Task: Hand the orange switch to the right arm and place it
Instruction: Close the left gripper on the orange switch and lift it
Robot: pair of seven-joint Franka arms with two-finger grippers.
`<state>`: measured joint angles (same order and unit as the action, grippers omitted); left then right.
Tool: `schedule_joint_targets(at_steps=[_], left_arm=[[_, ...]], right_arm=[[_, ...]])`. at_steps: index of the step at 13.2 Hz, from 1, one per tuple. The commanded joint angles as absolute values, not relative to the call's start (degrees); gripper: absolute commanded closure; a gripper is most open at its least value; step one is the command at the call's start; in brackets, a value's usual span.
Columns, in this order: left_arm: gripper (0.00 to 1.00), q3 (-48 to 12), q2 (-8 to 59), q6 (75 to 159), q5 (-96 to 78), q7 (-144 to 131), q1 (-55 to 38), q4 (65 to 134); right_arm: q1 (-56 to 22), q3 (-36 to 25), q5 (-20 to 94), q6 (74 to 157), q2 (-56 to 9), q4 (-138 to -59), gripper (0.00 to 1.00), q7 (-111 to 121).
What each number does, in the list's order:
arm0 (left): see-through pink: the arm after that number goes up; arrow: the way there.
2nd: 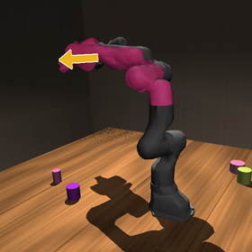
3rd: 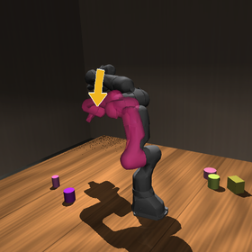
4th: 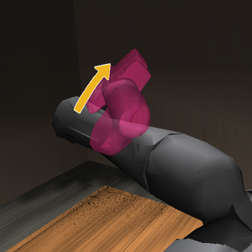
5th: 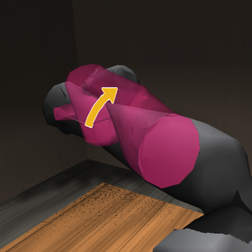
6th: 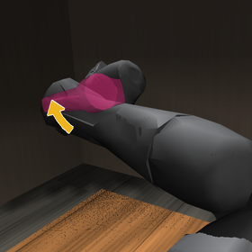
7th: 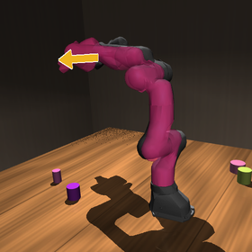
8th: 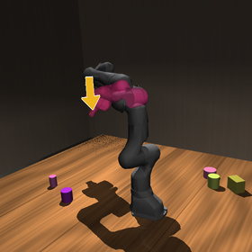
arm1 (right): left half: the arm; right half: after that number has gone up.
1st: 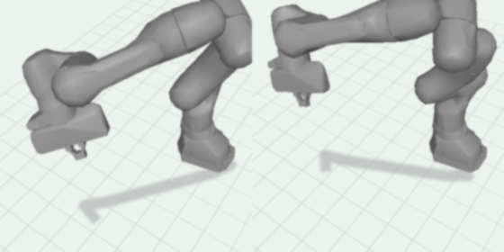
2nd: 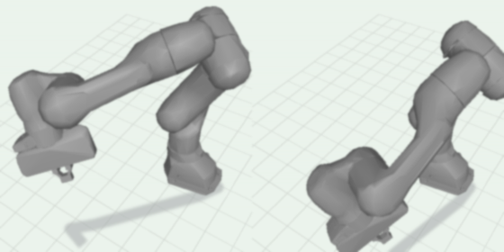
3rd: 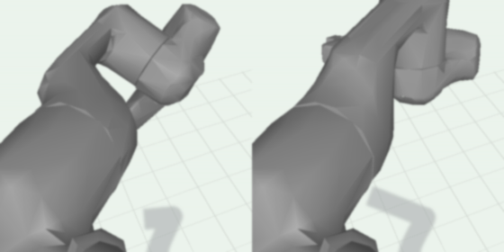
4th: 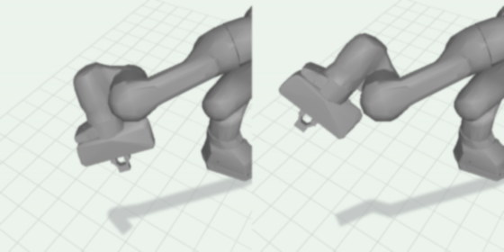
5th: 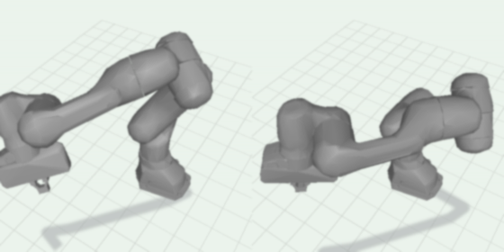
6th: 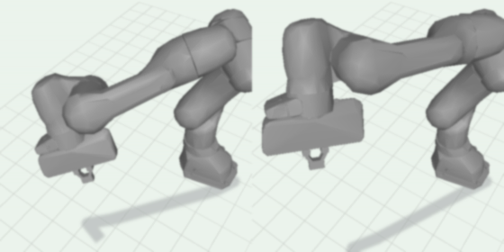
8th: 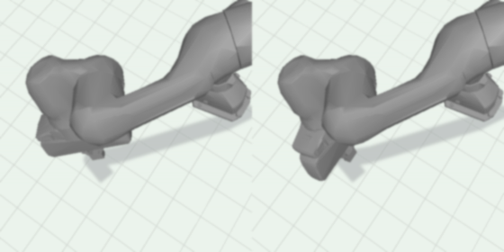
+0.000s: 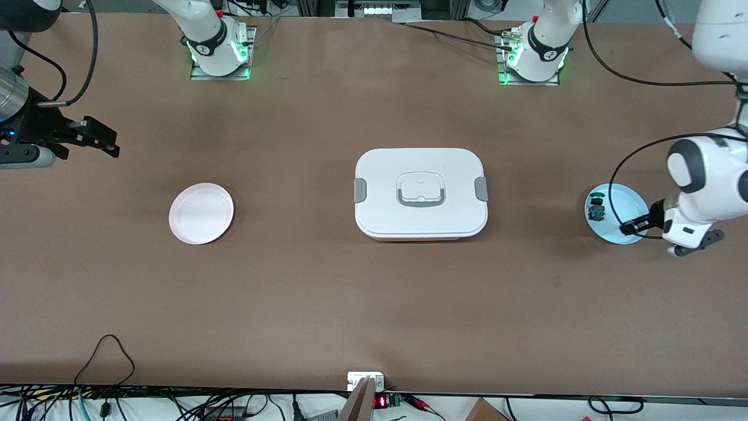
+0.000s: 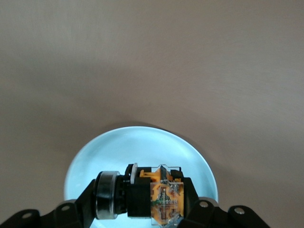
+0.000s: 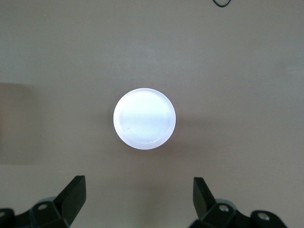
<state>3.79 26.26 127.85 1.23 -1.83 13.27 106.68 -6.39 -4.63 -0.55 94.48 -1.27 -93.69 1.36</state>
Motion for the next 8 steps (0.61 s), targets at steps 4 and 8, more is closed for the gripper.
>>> schedule_joint_targets(at_steps=[4,8], left_arm=[[0.61,-0.1,25.5,108.7,-1.8,23.0,13.8,94.8],[0.72,-2.6,25.7,104.5,-17.7,48.0,13.4,93.9]], right_arm=[[-6.6,-4.7,-0.4,93.8,-1.4,-93.2,0.00,1.4],[-6.7,-4.7,-0.4,93.8,-1.4,-93.2,0.00,1.2]])
